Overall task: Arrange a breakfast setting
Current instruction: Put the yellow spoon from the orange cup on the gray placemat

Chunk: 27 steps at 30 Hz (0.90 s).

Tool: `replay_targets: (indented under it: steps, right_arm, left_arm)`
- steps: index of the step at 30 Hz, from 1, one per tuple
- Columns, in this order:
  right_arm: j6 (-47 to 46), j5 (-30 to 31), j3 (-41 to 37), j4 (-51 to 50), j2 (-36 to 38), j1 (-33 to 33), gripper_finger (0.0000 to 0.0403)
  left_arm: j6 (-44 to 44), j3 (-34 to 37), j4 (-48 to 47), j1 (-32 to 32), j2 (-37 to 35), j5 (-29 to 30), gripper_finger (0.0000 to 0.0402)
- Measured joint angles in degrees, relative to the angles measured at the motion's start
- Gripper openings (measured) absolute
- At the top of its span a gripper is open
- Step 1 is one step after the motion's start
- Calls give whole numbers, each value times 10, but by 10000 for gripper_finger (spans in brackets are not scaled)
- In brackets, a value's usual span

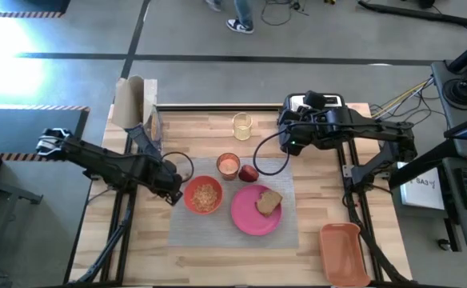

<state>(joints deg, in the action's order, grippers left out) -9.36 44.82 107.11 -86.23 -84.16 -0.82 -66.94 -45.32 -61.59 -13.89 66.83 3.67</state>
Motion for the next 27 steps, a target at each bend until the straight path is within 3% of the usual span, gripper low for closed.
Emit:
replay_targets:
  steps: [4,10,19,27]
  right_arm:
    - [0,0,0,1,0,0,91]
    - [0,0,0,3,0,0,91]
    - [0,0,0,17,0,0,91]
    - [0,0,0,17,0,0,91]
  left_arm:
    - [-1,-35,-23,-16,23,5,9]
    - [-16,-79,-137,-27,88,35,9]
    - [22,-124,-140,-41,179,43,9]
    - [15,-120,-141,-54,208,43,9]
